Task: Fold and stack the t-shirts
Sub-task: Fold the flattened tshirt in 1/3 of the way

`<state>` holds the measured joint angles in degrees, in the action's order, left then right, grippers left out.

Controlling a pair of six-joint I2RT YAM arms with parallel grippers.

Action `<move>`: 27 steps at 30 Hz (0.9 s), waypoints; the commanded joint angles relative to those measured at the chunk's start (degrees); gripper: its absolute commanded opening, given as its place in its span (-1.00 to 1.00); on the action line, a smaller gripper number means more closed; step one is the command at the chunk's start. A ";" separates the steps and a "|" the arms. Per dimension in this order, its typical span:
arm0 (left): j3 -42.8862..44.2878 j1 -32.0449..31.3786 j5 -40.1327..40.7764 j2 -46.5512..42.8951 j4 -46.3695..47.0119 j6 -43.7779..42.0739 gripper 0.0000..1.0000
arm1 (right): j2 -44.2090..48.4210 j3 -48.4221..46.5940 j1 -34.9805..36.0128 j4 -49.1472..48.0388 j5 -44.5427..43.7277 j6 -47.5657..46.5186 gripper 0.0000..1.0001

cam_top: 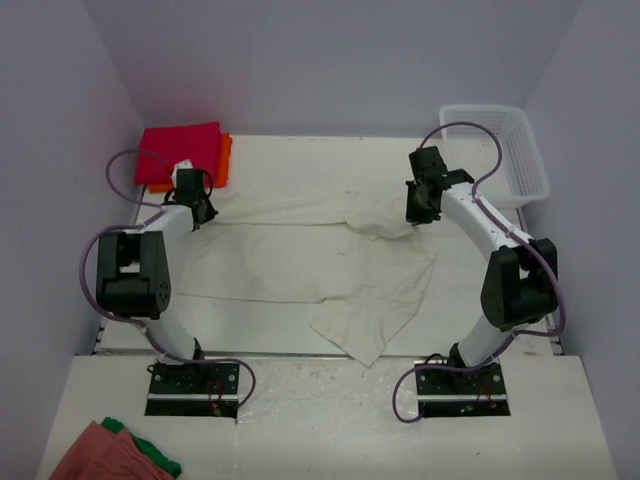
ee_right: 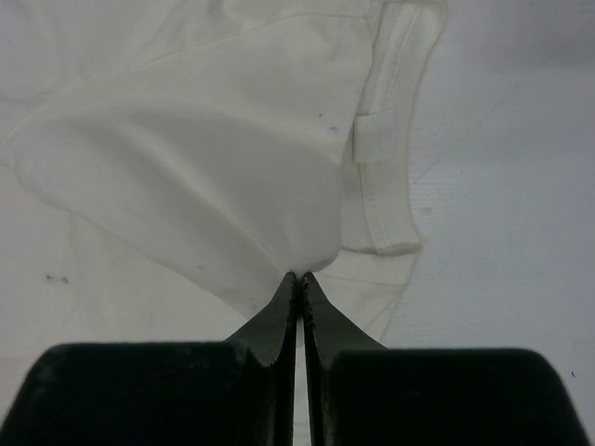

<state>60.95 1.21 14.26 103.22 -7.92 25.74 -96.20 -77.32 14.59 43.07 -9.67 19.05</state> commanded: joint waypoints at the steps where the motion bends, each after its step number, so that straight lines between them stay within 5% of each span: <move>1: -2.15 -0.68 0.70 -10.74 9.84 -0.33 -0.67 | -0.04 0.41 -0.09 -0.09 -1.40 -0.24 -1.00; 6: 2.68 -3.84 2.51 -12.96 4.79 -1.13 -0.35 | -0.30 0.33 -0.09 0.00 -1.67 -0.24 -1.00; 11: 4.45 -4.55 8.41 -11.20 -1.12 2.90 -0.33 | 0.05 0.33 -0.09 0.35 -1.58 -0.41 -1.00; 18: 5.58 -5.08 -12.11 -3.83 5.90 -1.48 -0.49 | -0.38 -0.02 -0.09 0.70 -1.75 -0.50 -1.00; 27: 7.69 -5.70 -15.40 4.18 8.01 -2.62 -0.55 | -3.54 -1.25 -0.44 4.30 -6.14 0.37 -0.91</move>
<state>65.54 -4.27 1.63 106.94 -3.42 24.84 -97.76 -77.32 14.57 43.92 -11.44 19.07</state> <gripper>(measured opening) 0.231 0.027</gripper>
